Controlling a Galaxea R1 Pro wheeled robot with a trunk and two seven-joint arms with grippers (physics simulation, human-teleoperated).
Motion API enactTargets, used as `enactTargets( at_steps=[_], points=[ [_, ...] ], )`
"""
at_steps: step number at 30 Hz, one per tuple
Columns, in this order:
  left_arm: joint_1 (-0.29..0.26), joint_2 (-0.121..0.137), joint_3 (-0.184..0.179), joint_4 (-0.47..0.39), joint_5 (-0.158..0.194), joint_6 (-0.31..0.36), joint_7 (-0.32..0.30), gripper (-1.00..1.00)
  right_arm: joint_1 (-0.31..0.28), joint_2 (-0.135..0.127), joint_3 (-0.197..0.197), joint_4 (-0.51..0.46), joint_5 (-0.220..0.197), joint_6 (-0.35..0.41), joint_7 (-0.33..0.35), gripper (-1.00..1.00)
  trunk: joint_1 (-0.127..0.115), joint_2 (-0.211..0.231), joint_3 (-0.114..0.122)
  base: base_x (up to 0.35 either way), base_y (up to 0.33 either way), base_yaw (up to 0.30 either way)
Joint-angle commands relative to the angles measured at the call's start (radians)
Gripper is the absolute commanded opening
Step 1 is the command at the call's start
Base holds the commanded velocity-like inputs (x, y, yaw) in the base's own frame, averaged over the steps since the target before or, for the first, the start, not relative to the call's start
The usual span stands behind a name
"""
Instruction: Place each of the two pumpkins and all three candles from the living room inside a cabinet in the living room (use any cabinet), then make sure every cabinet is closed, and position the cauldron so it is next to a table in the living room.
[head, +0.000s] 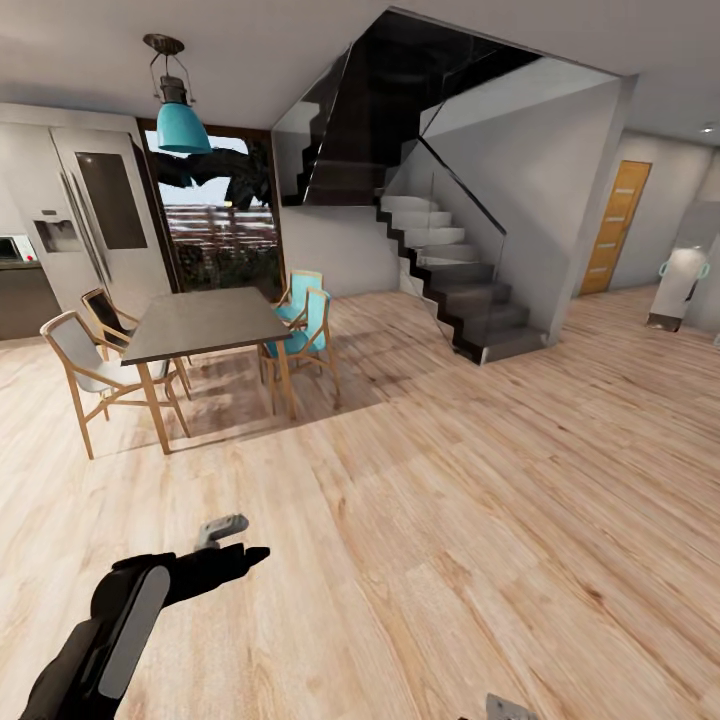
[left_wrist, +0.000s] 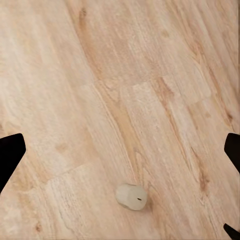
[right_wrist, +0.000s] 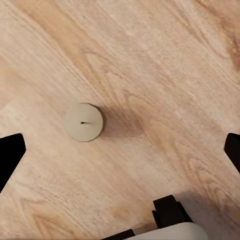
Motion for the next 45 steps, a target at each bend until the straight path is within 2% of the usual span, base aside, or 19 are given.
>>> enactTargets(
  at_steps=[1, 3, 7, 11, 13, 26, 42, 45],
  points=[
    [-0.001, -0.001, 0.001, -0.001, -0.005, 0.005, -0.006, 1.00, -0.001, 0.000, 0.009, -0.001, -0.010, -0.001, -0.005, 1.00, 0.000, -0.001, -0.001, 0.000, 0.000, 0.000],
    [-0.003, -0.003, -0.004, -0.008, -0.008, 0.006, -0.006, 1.00, -0.002, 0.002, 0.020, -0.003, -0.009, -0.001, 0.004, 1.00, 0.000, -0.001, -0.001, 0.000, 0.000, 0.000],
    [-0.003, -0.001, -0.011, -0.016, -0.009, 0.006, -0.009, 1.00, -0.003, 0.002, 0.075, 0.001, -0.009, -0.005, 0.068, 1.00, 0.000, -0.001, -0.001, 0.000, 0.000, 0.000],
    [-0.003, 0.001, -0.011, -0.017, -0.009, 0.005, -0.013, 1.00, -0.003, 0.002, 0.094, 0.006, -0.009, -0.018, 0.122, 1.00, 0.000, -0.001, -0.001, 0.000, 0.000, 0.000],
    [-0.003, 0.001, -0.009, -0.018, -0.009, 0.005, -0.013, 1.00, -0.003, 0.002, 0.096, 0.007, -0.009, -0.028, 0.129, 1.00, 0.000, -0.001, -0.001, 0.000, 0.000, 0.000],
    [-0.003, 0.002, -0.004, -0.017, 0.004, 0.005, -0.014, 1.00, -0.003, 0.002, 0.100, -0.002, -0.010, -0.095, 0.137, 1.00, 0.050, -0.092, -0.042, 0.000, 0.000, 0.000],
    [-0.004, 0.004, -0.004, -0.003, 0.006, 0.005, -0.013, 1.00, -0.003, 0.003, 0.100, 0.009, -0.011, -0.103, 0.138, 1.00, 0.111, -0.204, -0.092, 0.000, 0.000, 0.000],
    [-0.006, 0.003, -0.003, 0.025, 0.005, 0.005, -0.012, 1.00, -0.003, 0.002, 0.100, 0.010, -0.011, -0.103, 0.138, 1.00, 0.123, -0.225, -0.101, 0.000, 0.000, 0.000]
  ],
)
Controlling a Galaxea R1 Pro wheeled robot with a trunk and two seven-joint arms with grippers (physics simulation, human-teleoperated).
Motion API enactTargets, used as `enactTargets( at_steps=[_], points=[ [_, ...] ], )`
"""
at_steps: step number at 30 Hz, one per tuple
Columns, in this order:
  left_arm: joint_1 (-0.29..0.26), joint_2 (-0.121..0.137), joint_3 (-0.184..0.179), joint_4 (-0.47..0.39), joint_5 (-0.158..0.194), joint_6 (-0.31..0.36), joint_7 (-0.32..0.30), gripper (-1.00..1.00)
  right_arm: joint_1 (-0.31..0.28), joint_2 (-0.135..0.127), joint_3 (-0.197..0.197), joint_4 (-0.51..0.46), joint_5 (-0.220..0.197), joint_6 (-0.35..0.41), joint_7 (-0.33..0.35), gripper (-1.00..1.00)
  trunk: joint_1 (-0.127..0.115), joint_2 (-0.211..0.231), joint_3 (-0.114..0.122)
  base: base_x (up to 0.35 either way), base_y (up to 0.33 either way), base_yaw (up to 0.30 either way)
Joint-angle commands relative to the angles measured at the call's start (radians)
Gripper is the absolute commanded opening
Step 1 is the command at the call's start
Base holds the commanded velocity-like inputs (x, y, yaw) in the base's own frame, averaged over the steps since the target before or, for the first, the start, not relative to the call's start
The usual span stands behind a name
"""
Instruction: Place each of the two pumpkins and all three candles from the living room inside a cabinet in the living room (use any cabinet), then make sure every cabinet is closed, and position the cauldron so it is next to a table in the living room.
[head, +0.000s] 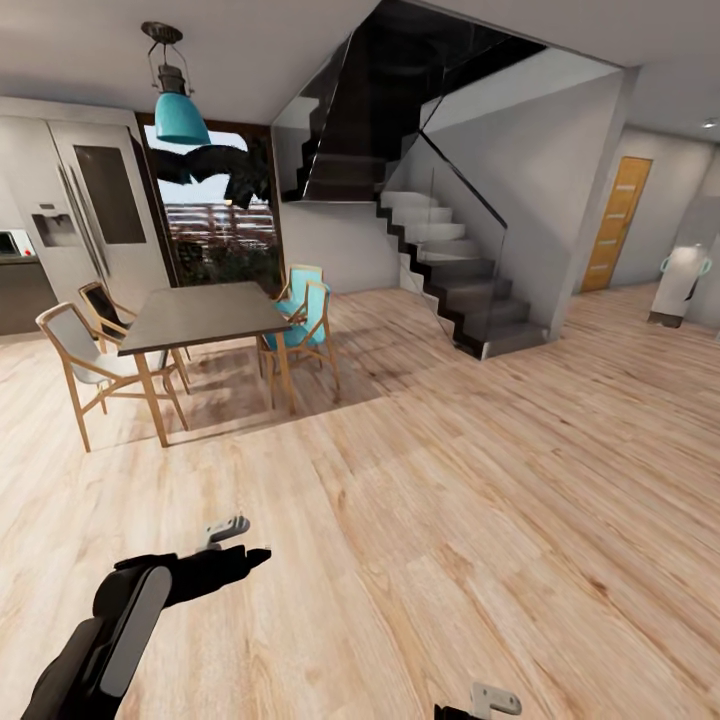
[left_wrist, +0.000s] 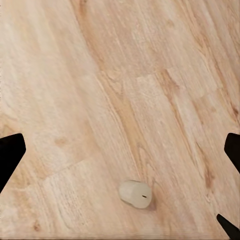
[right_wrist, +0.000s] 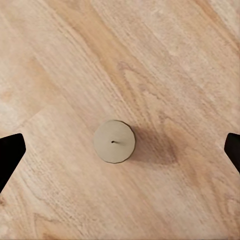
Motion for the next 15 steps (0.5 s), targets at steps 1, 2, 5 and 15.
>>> enactTargets(
  at_steps=[1, 2, 5, 15],
  points=[
    [-0.004, 0.000, 0.001, 0.013, -0.006, 0.004, -0.006, 1.00, -0.001, 0.000, 0.009, 0.000, -0.009, -0.004, -0.005, 1.00, 0.004, -0.008, -0.004, 0.000, 0.000, 0.000],
    [-0.010, 0.000, 0.001, 0.029, -0.007, 0.004, -0.006, 1.00, -0.001, 0.000, 0.009, 0.000, -0.009, -0.004, -0.005, 1.00, 0.008, -0.015, -0.007, 0.000, 0.000, 0.000],
    [-0.040, 0.000, 0.000, 0.111, -0.011, 0.004, -0.005, 1.00, -0.001, -0.001, 0.009, 0.002, -0.009, -0.004, -0.005, 1.00, 0.019, -0.036, -0.017, 0.000, 0.000, 0.000],
    [-0.120, 0.033, -0.001, 0.334, -0.018, -0.003, 0.003, 1.00, -0.001, -0.001, 0.009, 0.003, -0.009, -0.006, -0.004, 1.00, 0.058, -0.106, -0.048, 0.000, 0.000, 0.000]
  ],
)
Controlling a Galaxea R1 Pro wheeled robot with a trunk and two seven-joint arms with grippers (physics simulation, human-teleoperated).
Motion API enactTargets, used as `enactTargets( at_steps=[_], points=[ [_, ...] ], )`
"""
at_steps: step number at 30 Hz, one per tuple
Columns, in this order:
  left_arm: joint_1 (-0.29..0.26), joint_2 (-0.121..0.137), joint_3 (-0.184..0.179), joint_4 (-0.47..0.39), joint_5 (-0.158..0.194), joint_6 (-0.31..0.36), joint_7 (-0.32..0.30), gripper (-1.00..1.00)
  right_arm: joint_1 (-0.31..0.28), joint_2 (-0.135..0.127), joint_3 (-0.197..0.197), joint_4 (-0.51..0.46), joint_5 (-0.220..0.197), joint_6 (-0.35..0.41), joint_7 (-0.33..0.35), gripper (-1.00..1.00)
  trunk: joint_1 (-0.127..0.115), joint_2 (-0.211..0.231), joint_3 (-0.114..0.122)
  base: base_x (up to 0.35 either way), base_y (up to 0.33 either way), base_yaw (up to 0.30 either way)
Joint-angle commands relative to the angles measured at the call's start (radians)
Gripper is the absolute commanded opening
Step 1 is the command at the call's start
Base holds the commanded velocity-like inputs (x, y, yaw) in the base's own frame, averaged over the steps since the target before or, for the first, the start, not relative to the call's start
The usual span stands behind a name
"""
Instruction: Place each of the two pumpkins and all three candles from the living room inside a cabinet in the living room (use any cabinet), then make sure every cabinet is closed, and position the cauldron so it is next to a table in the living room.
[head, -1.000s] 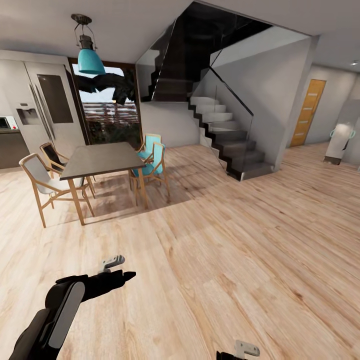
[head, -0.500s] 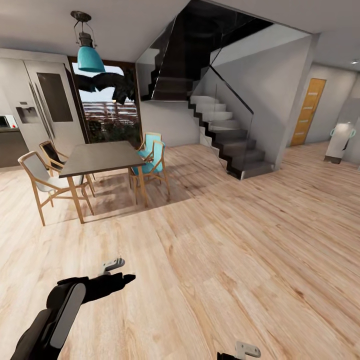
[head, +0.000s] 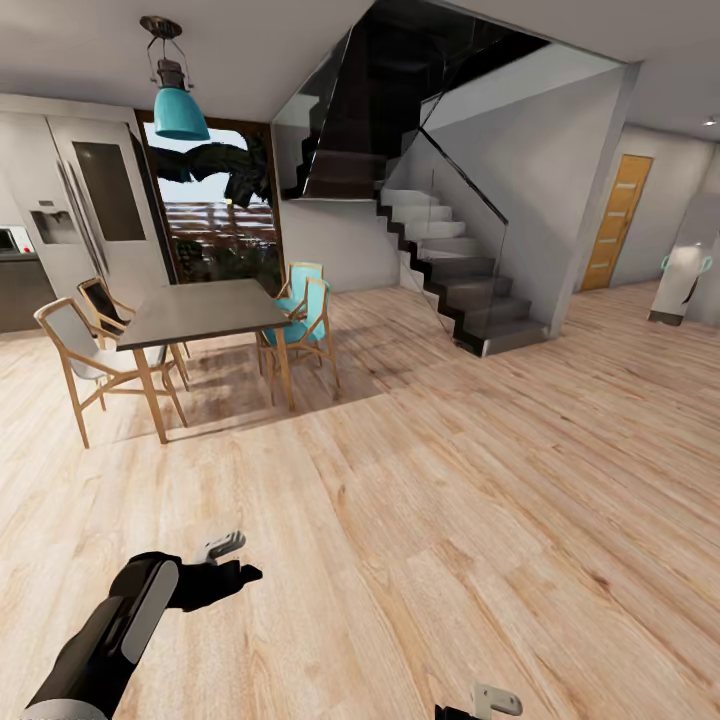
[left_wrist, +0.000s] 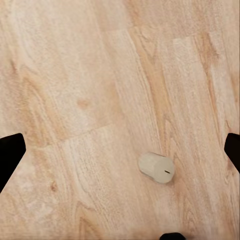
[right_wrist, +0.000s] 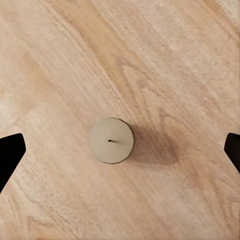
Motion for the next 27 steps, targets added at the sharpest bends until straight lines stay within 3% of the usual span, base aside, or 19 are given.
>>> enactTargets(
  at_steps=[1, 8, 11, 16, 18, 20, 21, 22, 25, 27],
  points=[
    [-0.002, 0.000, 0.002, 0.005, -0.005, 0.004, -0.005, 1.00, -0.001, 0.000, 0.009, 0.000, -0.009, -0.004, -0.005, 1.00, 0.004, -0.008, -0.004, 0.000, 0.000, 0.000],
    [-0.005, 0.005, 0.000, 0.014, -0.002, 0.005, -0.016, 1.00, -0.001, 0.001, 0.009, -0.001, -0.009, -0.005, 0.001, 1.00, 0.031, -0.057, -0.026, 0.000, 0.000, 0.000],
    [-0.005, 0.022, 0.001, 0.014, 0.005, 0.007, -0.029, 1.00, -0.001, 0.001, 0.009, -0.001, -0.009, -0.006, 0.001, 1.00, 0.042, -0.078, -0.036, 0.000, 0.000, 0.000],
    [-0.005, 0.039, 0.000, 0.014, 0.005, 0.009, -0.138, 1.00, -0.001, 0.001, 0.009, -0.001, -0.009, -0.006, 0.002, 1.00, 0.061, -0.113, -0.051, 0.000, 0.000, 0.000],
    [-0.005, 0.066, 0.000, 0.014, 0.007, 0.010, -0.220, 1.00, -0.001, 0.001, 0.009, -0.001, -0.009, -0.006, 0.002, 1.00, 0.069, -0.127, -0.057, 0.000, 0.000, 0.000],
    [-0.005, 0.096, 0.000, 0.014, 0.010, 0.010, -0.341, 1.00, -0.001, 0.001, 0.009, -0.001, -0.009, -0.006, 0.002, 1.00, 0.077, -0.141, -0.064, 0.000, 0.000, 0.000],
    [-0.005, 0.113, 0.000, 0.015, 0.012, 0.010, -0.413, 1.00, -0.001, 0.001, 0.009, -0.001, -0.009, -0.006, 0.002, 1.00, 0.081, -0.148, -0.067, 0.000, 0.000, 0.000],
    [-0.005, 0.141, -0.002, 0.015, 0.012, 0.010, -0.570, 1.00, -0.001, 0.001, 0.009, -0.001, -0.009, -0.006, 0.002, 1.00, 0.084, -0.155, -0.070, 0.000, 0.000, 0.000],
    [-0.005, 0.161, -0.005, 0.014, 0.007, 0.010, -0.754, 1.00, -0.001, 0.001, 0.009, -0.001, -0.009, -0.006, 0.002, 1.00, 0.096, -0.176, -0.079, 0.000, 0.000, 0.000],
    [-0.005, 0.164, -0.008, 0.014, 0.004, 0.010, -0.810, 1.00, -0.001, 0.001, 0.009, -0.001, -0.009, -0.006, 0.002, 1.00, 0.104, -0.190, -0.086, 0.000, 0.000, 0.000]
  ],
)
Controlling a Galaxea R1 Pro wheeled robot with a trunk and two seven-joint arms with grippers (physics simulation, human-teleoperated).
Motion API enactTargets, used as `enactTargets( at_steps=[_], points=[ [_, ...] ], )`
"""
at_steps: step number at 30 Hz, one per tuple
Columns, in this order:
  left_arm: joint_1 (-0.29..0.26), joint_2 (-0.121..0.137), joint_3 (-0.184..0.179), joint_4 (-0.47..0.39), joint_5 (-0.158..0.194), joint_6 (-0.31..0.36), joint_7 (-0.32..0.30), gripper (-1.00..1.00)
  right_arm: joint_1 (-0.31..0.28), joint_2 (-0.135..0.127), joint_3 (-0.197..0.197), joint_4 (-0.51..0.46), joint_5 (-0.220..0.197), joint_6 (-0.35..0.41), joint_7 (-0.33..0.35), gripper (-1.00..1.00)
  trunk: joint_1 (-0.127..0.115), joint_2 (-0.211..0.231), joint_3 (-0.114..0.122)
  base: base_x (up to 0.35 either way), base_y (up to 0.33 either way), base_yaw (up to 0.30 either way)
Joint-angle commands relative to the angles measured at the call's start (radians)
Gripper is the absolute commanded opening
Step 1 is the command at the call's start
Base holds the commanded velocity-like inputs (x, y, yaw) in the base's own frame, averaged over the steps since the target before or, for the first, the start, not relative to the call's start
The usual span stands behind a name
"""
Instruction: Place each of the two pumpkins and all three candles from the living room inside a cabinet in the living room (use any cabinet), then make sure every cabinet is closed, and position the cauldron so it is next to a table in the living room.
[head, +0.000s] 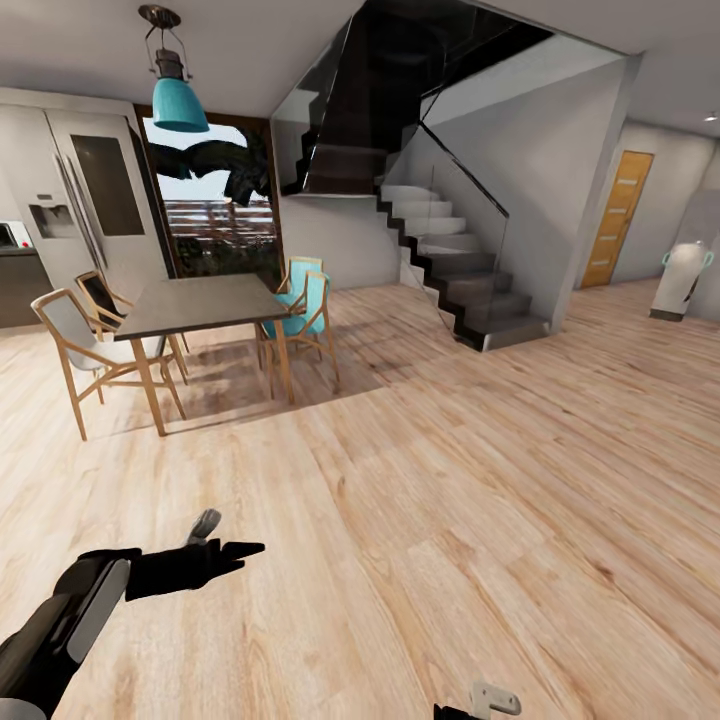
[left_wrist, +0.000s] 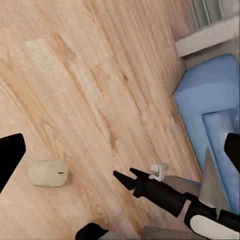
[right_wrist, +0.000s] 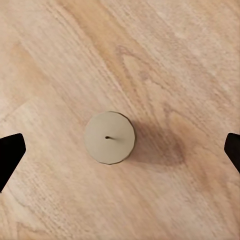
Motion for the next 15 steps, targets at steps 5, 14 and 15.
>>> enactTargets(
  at_steps=[5, 14, 15],
  points=[
    [-0.001, 0.003, -0.009, -0.001, -0.002, 0.004, -0.043, 1.00, -0.001, 0.000, 0.009, 0.000, -0.009, -0.004, -0.004, 1.00, 0.019, -0.036, -0.017, 0.000, 0.000, 0.000],
    [-0.001, 0.005, -0.009, 0.000, 0.001, 0.004, -0.049, 1.00, -0.001, 0.000, 0.010, 0.000, -0.009, -0.004, -0.004, 1.00, 0.054, -0.099, -0.045, 0.000, 0.000, 0.000],
    [-0.001, 0.005, -0.010, 0.000, 0.002, 0.004, -0.049, 1.00, -0.001, 0.001, 0.010, 0.000, -0.009, -0.003, -0.004, 1.00, 0.057, -0.106, -0.048, 0.000, 0.000, 0.000]
  ],
)
